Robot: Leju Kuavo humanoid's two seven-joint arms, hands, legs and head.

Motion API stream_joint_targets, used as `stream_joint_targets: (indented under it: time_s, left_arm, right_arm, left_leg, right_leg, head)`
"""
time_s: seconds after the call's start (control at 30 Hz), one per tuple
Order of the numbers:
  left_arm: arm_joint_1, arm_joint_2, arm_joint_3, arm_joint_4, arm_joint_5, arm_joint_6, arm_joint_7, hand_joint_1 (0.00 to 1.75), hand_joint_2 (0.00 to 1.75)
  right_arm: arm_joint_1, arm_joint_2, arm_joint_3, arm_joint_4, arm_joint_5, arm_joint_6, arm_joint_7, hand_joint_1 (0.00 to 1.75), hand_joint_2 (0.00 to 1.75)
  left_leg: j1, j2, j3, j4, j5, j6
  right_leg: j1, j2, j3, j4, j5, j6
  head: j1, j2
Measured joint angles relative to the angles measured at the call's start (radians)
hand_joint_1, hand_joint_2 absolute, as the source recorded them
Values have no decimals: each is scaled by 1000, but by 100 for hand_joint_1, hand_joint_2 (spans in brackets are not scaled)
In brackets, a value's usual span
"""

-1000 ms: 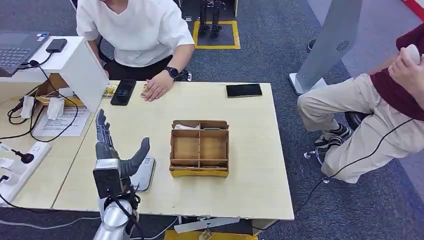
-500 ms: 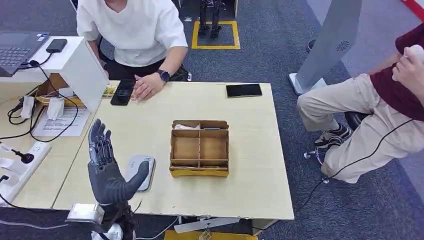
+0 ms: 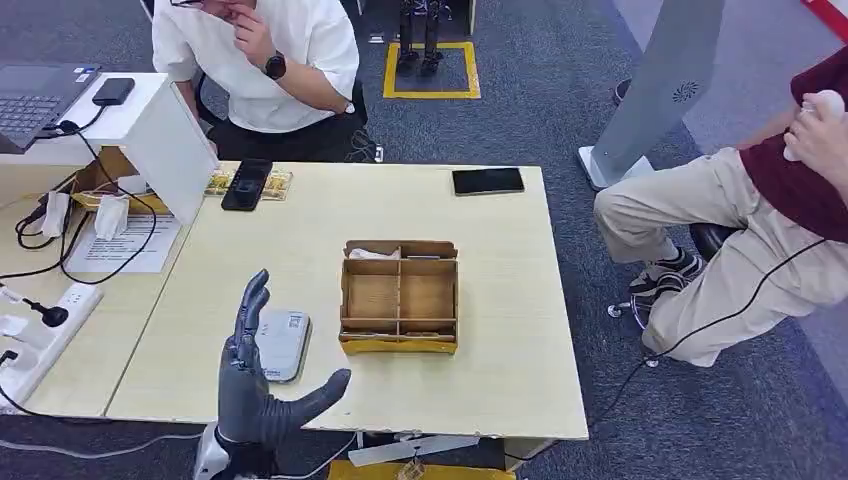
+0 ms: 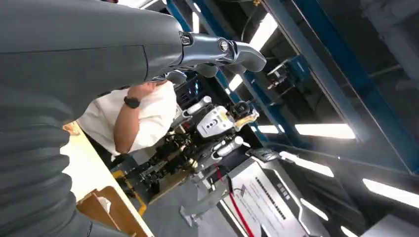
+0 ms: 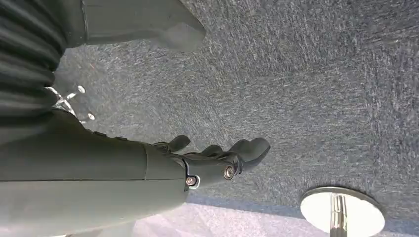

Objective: Pass the card to the sensor for recognition and then transmit it.

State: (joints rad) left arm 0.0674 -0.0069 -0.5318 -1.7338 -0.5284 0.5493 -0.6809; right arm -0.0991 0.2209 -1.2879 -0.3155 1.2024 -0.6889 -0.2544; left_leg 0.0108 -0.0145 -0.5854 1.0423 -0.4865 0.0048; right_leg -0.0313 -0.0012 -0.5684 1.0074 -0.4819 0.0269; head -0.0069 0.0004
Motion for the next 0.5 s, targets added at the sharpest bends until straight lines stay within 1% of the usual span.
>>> stream_joint_targets:
  time_s: [0.13,0.3,0.4,0.5]
  left_arm:
    - [-11,24,-41,18,-71,18,32,0,175]
    - [-40,52,-86,54,-221,40,107,0,175]
    - [-59,62,-110,80,-262,40,133,0,175]
    - [-73,71,-127,102,-276,39,140,0,175]
  right_arm:
    - [-1,-4,0,5,1,0,0,0,175]
    - [-1,-9,0,12,1,0,0,0,175]
    - [-2,-13,0,16,0,0,0,0,175]
    - [-3,-16,0,21,0,0,0,0,175]
  left_leg:
    - [0,0,0,0,0,0]
    - [0,0,0,0,0,0]
    - [0,0,0,0,0,0]
    - [0,0,0,0,0,0]
  right_leg:
    - [0,0,0,0,0,0]
    - [0,0,0,0,0,0]
    - [0,0,0,0,0,0]
    - [0,0,0,0,0,0]
  head:
    - [0,0]
    - [0,0]
    - [0,0]
    - [0,0]
